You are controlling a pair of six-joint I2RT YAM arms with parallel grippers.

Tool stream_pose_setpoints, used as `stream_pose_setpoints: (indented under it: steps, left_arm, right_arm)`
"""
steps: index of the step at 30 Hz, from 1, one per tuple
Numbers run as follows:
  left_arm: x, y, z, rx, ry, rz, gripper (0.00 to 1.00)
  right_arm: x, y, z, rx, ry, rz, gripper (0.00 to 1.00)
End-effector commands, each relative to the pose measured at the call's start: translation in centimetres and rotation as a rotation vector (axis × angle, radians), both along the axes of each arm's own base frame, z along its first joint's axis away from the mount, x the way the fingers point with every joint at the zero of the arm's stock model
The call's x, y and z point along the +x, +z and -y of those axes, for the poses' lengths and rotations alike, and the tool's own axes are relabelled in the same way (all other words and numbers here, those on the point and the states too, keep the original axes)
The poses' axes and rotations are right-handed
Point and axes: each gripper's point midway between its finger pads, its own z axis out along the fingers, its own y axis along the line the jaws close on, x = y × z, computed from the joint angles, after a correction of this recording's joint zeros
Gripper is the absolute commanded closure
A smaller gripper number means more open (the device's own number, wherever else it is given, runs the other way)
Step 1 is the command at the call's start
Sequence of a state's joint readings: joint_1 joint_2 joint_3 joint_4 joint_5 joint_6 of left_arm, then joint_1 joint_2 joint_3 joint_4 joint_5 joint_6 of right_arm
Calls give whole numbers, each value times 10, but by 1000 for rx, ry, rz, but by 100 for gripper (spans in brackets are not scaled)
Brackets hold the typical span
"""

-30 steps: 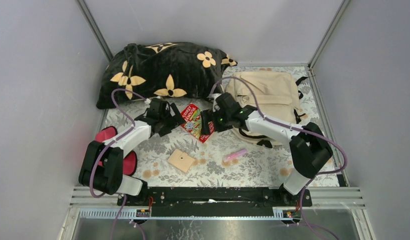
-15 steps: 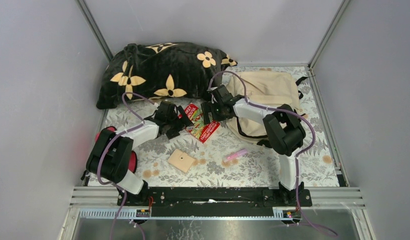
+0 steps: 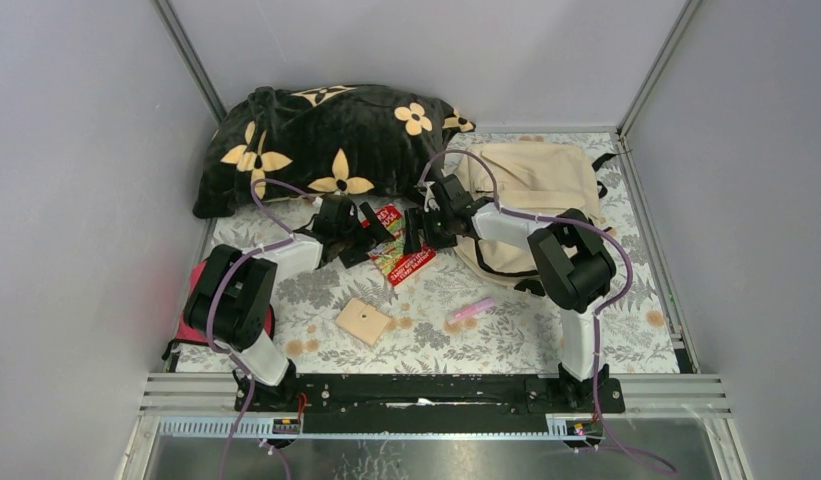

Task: Pack the student bag
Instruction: Pick up the book from the center of the board.

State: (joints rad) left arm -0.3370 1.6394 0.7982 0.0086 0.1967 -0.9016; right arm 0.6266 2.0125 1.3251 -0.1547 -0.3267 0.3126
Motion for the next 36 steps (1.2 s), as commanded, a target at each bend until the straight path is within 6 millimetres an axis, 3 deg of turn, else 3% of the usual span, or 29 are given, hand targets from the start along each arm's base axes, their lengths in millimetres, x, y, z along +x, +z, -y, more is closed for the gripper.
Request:
stream_pose_setpoints:
  steps: [1, 8, 10, 13, 17, 21, 24, 31, 36]
  left_arm:
    - [-8, -18, 9, -27, -45, -41, 3]
    - [-13, -14, 4, -12, -39, -34, 3]
    - [-13, -11, -1, 11, -32, -28, 3]
    - [-14, 3, -12, 39, -18, 0, 3]
    - [-15, 19, -26, 61, -5, 35, 2]
    - [-17, 29, -40, 74, 4, 52, 1]
    - [-19, 31, -45, 70, 6, 54, 1]
    - [-21, 17, -50, 94, 20, 11, 1]
    - [-20, 2, -46, 76, 18, -12, 3]
  right_arm:
    - [-17, 20, -24, 149, 26, -73, 25]
    - [-14, 38, -28, 191, -32, -80, 78]
    - [-14, 41, -25, 183, -46, -80, 83]
    - [-16, 47, -23, 184, -49, -75, 82]
    - [-20, 51, -23, 198, -43, -84, 54]
    - [-21, 49, -26, 213, -47, -104, 49]
    - [-20, 44, -26, 208, -58, -112, 35]
    - [-14, 28, -28, 197, -96, -123, 31]
    - [-9, 16, -37, 231, -112, -152, 38]
